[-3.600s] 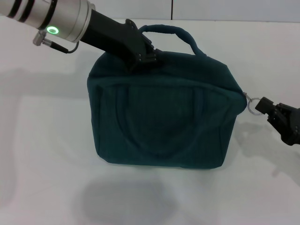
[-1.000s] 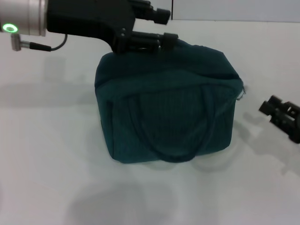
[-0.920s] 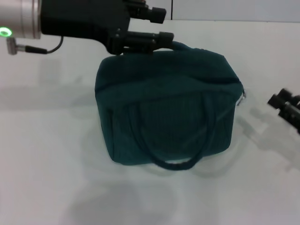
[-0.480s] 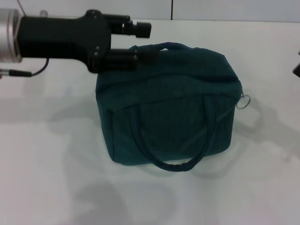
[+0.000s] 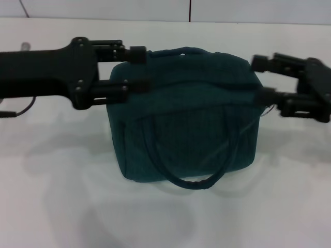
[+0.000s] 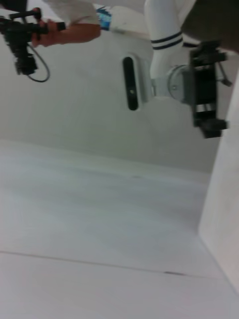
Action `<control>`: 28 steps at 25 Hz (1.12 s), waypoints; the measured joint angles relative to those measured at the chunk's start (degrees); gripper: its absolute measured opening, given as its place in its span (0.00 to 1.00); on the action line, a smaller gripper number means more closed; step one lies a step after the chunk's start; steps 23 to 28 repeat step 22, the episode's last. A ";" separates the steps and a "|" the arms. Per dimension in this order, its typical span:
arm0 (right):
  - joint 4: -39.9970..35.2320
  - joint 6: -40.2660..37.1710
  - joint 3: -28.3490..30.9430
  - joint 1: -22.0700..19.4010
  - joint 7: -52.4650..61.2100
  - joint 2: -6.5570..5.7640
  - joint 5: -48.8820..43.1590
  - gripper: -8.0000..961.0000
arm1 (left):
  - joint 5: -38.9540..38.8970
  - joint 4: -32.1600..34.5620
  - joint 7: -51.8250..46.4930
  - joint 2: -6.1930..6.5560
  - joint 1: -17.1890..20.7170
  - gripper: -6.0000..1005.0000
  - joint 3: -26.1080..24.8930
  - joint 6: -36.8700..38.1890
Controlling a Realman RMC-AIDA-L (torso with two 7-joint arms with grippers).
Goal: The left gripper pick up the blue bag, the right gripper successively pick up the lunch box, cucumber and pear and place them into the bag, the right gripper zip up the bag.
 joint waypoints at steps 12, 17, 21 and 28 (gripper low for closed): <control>0.14 1.92 -0.06 6.56 0.53 1.69 -5.77 0.83 | -1.42 -8.24 8.54 -0.28 4.07 0.59 -0.29 0.03; 0.05 3.75 -2.11 8.12 0.86 3.26 -6.86 0.83 | -1.45 -10.03 11.18 -0.22 4.87 0.59 -2.57 0.07; -0.08 5.89 -2.51 8.83 0.87 4.16 -8.59 0.83 | -1.21 -12.21 12.03 0.70 4.72 0.59 -3.35 0.12; -0.09 6.35 -2.67 8.90 0.87 4.25 -8.96 0.83 | -1.11 -12.68 12.37 0.87 4.66 0.59 -3.36 0.10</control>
